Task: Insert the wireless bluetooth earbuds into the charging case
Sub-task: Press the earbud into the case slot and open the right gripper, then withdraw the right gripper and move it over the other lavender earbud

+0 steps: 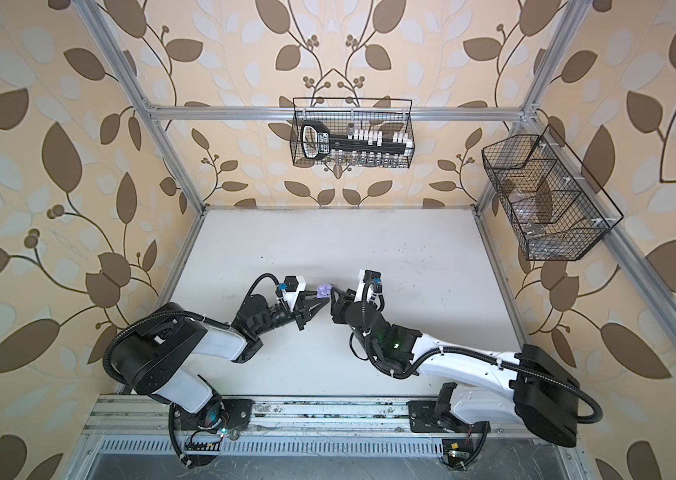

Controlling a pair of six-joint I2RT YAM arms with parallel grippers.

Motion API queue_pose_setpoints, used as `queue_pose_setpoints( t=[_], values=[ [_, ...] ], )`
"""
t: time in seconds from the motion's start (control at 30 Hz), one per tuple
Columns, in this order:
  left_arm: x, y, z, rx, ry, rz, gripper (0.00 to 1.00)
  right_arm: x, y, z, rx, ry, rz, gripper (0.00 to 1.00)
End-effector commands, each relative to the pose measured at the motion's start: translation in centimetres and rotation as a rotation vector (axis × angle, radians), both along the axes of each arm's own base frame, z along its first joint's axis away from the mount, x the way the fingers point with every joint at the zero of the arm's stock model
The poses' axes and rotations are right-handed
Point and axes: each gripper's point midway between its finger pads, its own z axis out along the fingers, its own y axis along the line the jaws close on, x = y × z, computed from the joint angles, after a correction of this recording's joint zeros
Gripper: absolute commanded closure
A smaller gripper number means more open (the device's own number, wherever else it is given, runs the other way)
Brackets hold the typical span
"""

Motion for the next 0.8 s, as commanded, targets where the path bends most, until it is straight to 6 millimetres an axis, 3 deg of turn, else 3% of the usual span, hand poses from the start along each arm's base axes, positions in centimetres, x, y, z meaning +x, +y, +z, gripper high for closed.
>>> queue_pose_setpoints(
  t=[0.0, 0.13, 0.33, 0.4, 0.5, 0.63, 0.77],
  values=[
    [0.5, 1.7, 1.8, -0.013, -0.112, 0.064, 1.0, 0.5, -1.6, -0.5, -0.093, 0.029, -0.013, 0.43],
    [1.8, 4.2, 1.5, -0.02, -0.081, 0.119, 1.0, 2.5, -2.7, -2.5, -0.203, 0.129, -0.01, 0.41],
    [3.8, 6.2, -0.1, -0.001, -0.033, 0.195, 1.0, 6.5, -1.8, -8.1, -0.461, 0.361, 0.064, 0.43],
    [4.4, 6.6, -0.6, 0.001, -0.012, 0.219, 1.0, 7.6, -0.5, -10.2, -0.504, 0.42, 0.11, 0.46],
    [4.7, 7.1, -0.7, 0.001, -0.005, 0.237, 1.0, 8.8, 1.2, -12.7, -0.551, 0.466, 0.155, 0.48],
    [4.4, 7.8, -0.6, 0.007, -0.018, 0.266, 1.0, 9.7, 1.8, -15.8, -0.622, 0.525, 0.156, 0.5],
    [4.6, 7.9, -0.9, 0.009, -0.008, 0.26, 1.0, 9.8, 2.4, -16.9, -0.635, 0.536, 0.172, 0.5]
  ],
)
